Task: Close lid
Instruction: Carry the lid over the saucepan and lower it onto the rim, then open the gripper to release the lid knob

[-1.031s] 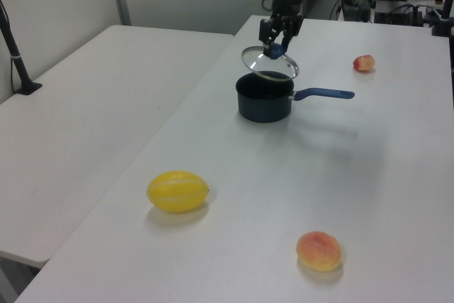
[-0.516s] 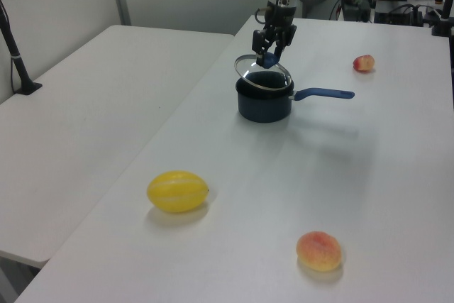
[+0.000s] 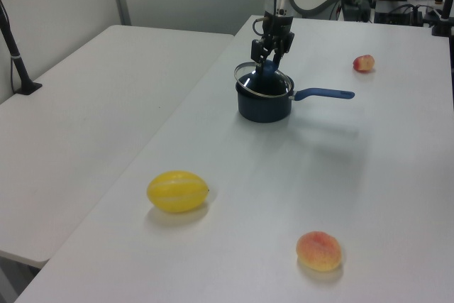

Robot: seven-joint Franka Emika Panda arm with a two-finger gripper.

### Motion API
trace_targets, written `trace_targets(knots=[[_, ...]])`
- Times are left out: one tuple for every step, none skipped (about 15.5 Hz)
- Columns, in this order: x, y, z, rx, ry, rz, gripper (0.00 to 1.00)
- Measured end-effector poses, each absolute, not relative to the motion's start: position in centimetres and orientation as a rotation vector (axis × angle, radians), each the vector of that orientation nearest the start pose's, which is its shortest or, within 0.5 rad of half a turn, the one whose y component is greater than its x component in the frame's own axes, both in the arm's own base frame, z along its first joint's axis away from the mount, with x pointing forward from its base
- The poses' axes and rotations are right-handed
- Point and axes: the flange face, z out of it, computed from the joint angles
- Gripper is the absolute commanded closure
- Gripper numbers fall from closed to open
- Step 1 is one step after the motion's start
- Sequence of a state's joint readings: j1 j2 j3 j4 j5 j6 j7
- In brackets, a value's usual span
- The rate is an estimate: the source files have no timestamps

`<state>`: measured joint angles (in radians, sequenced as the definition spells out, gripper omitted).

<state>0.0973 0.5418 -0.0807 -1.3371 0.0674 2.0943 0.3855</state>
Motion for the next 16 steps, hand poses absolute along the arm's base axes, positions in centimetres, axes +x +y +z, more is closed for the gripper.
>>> trace_targets(knots=[[73.28,2.81,43.84,-3.01,0.576,-0.321,0.75],[73.29,2.77,43.81,-3.017,0.573,-0.324,0.75],[73.29,2.75,43.78,-3.022,0.571,-0.325,0.74],[73.3,2.74,43.75,-3.025,0.57,-0.325,0.74],[73.3,2.73,43.71,-3.026,0.569,-0.325,0.74],[73.31,2.73,43.65,-3.028,0.569,-0.324,0.73],[73.32,2.71,43.57,-3.032,0.567,-0.324,0.71],[73.33,2.71,43.51,-3.036,0.565,-0.324,0.68],[73.34,2.74,43.44,-3.04,0.562,-0.324,0.61],[73.34,2.79,43.38,-3.042,0.559,-0.324,0.58],[73.35,2.82,43.32,-3.043,0.558,-0.323,0.53],[73.36,2.83,43.26,-3.045,0.557,-0.322,0.53],[73.37,2.83,43.19,-3.046,0.557,-0.321,0.48],[73.38,2.83,43.12,-3.046,0.557,-0.319,0.45],[73.39,2.83,43.01,-3.047,0.557,-0.317,0.4],[73.41,2.82,42.89,-3.048,0.557,-0.315,0.39]])
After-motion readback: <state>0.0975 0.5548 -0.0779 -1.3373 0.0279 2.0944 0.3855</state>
